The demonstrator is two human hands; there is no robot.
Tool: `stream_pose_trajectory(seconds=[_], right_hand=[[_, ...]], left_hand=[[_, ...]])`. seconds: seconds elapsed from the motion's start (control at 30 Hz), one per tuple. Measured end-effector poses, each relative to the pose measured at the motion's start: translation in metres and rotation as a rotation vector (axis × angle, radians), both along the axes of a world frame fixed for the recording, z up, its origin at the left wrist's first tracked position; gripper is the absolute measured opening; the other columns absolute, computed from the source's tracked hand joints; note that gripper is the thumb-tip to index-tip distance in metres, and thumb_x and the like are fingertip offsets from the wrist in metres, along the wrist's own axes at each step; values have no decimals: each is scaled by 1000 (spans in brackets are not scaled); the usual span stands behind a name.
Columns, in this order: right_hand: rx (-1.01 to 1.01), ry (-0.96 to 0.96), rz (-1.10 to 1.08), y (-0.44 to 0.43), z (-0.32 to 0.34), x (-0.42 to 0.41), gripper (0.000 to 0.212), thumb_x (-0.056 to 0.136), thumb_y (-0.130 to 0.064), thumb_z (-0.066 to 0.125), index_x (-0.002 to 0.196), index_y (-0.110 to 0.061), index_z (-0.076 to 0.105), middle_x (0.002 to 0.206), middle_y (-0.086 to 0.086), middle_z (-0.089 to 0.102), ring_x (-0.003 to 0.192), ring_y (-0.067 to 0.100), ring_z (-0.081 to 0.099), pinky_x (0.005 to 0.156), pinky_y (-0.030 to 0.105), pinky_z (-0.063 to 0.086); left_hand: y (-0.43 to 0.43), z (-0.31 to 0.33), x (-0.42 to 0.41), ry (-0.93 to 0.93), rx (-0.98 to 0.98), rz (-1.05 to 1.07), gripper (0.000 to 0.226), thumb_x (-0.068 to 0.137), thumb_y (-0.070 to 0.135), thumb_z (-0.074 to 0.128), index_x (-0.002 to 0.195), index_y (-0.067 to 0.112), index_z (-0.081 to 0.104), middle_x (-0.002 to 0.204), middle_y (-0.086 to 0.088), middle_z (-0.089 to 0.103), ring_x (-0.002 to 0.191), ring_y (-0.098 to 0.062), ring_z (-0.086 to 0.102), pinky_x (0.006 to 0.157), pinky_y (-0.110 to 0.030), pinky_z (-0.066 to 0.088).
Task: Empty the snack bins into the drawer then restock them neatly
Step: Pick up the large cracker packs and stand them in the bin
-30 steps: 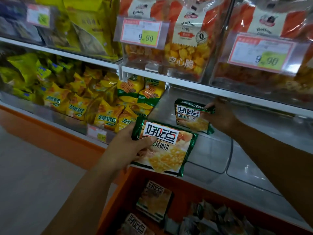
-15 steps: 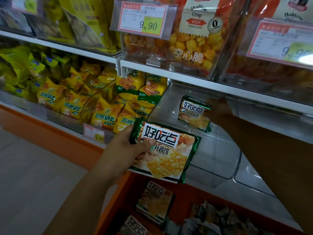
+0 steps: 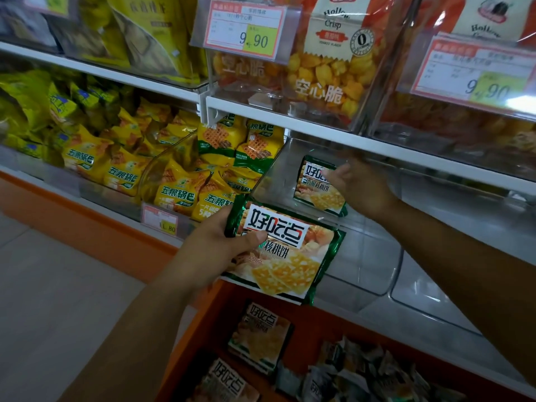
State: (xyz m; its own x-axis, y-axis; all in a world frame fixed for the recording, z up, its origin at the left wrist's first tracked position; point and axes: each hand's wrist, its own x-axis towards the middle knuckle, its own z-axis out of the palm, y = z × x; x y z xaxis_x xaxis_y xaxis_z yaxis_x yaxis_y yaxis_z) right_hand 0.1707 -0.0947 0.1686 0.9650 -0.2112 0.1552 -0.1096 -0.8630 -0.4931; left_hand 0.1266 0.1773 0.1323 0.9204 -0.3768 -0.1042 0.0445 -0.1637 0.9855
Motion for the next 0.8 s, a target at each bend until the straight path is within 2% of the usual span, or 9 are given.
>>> stream_pose_trajectory(seconds=[0.07, 0.1, 0.17, 0.2, 0.3, 0.43, 0.5, 0.6, 0.8], right_hand=[[340, 211, 226, 21, 19, -39, 49, 94, -53, 42, 132, -24, 54, 115, 3, 66, 97, 8, 63, 82, 24, 50], [337, 344, 313, 25, 23, -57, 55, 89, -60, 40, 137, -34, 48, 126, -9, 58, 108, 1, 57, 90, 20, 45], [287, 461, 390, 25, 22, -80, 69, 76, -67, 53, 140, -43, 42, 144, -19, 40, 121, 5, 54, 100, 29, 46], [331, 467, 378, 24, 23, -86, 74, 72, -64, 63, 140, -42, 42, 147, -18, 40, 114, 11, 62, 92, 34, 54], [499, 350, 315, 19, 29, -91, 58, 72, -44, 73, 128, -37, 56, 128, -9, 62, 92, 11, 71, 71, 38, 61], [539, 192, 192, -3, 43, -84, 40, 74, -33, 74, 112, -30, 63, 97, -8, 74, 81, 8, 72, 63, 31, 61], [515, 121, 102, -10, 38, -69, 29, 78, -30, 75, 103, -31, 62, 87, -10, 74, 73, 7, 71, 55, 24, 58], [370, 96, 39, -19, 12, -31, 35, 81, -23, 76, 113, -21, 62, 102, 2, 70, 82, 17, 71, 63, 38, 61], [216, 184, -136, -32, -45, 35, 46, 81, -22, 75, 121, -14, 55, 115, 14, 63, 101, 34, 65, 84, 48, 56]], left_hand=[[-1, 0, -1, 4, -36, -2, 45, 66, 49, 72, 107, 32, 64, 94, -1, 71, 80, -17, 66, 78, -43, 52], [-2, 0, -2, 8, -57, 3, 44, 66, 47, 73, 107, 31, 65, 99, -3, 71, 88, -20, 68, 83, -45, 54], [-6, 2, -3, 16, -100, 1, 39, 67, 45, 74, 104, 33, 66, 105, -7, 71, 97, -26, 68, 86, -43, 55], [-9, 3, -4, -3, -108, -7, 35, 70, 43, 74, 103, 34, 67, 104, -5, 72, 95, -25, 68, 79, -37, 56], [-18, 4, -2, -184, -19, 51, 43, 81, 33, 75, 121, 33, 60, 113, 15, 66, 104, -9, 62, 81, -22, 50], [-16, -16, 11, -421, 387, 193, 86, 79, 39, 78, 151, 26, 32, 152, 4, 35, 140, -16, 28, 109, -38, 30], [-16, -32, 15, -516, 466, 173, 82, 75, 38, 81, 145, 22, 42, 140, -2, 51, 130, -25, 43, 101, -37, 38], [-17, -44, 21, -620, 517, 169, 72, 68, 42, 85, 131, 24, 54, 114, 3, 64, 106, -22, 56, 86, -38, 46], [-16, -50, 22, -679, 500, 207, 80, 66, 42, 85, 136, 24, 52, 121, 3, 63, 110, -22, 54, 89, -37, 43]])
